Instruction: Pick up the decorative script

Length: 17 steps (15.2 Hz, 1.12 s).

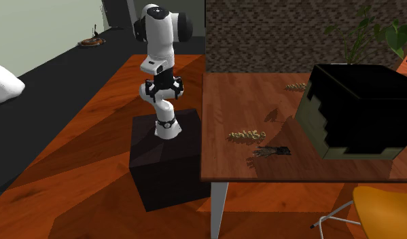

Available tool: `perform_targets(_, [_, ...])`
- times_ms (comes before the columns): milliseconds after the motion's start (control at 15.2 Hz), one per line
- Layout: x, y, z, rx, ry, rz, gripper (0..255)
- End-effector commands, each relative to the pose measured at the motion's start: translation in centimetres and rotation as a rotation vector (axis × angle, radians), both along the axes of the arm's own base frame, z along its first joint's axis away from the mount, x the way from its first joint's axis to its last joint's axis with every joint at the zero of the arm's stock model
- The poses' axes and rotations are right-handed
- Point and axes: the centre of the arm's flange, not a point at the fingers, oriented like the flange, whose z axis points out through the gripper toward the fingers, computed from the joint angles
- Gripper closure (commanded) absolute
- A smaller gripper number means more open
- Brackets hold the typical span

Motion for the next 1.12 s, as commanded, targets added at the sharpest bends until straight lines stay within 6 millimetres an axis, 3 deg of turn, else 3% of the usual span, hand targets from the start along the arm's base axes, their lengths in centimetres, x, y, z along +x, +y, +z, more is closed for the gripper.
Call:
perform_targets(0, [0.0,0.0,0.0,0.0,0.0,0.0,0])
perform_targets(1056, [6.6,20.1,-5.8,-0.092,-0.092,0.182,0])
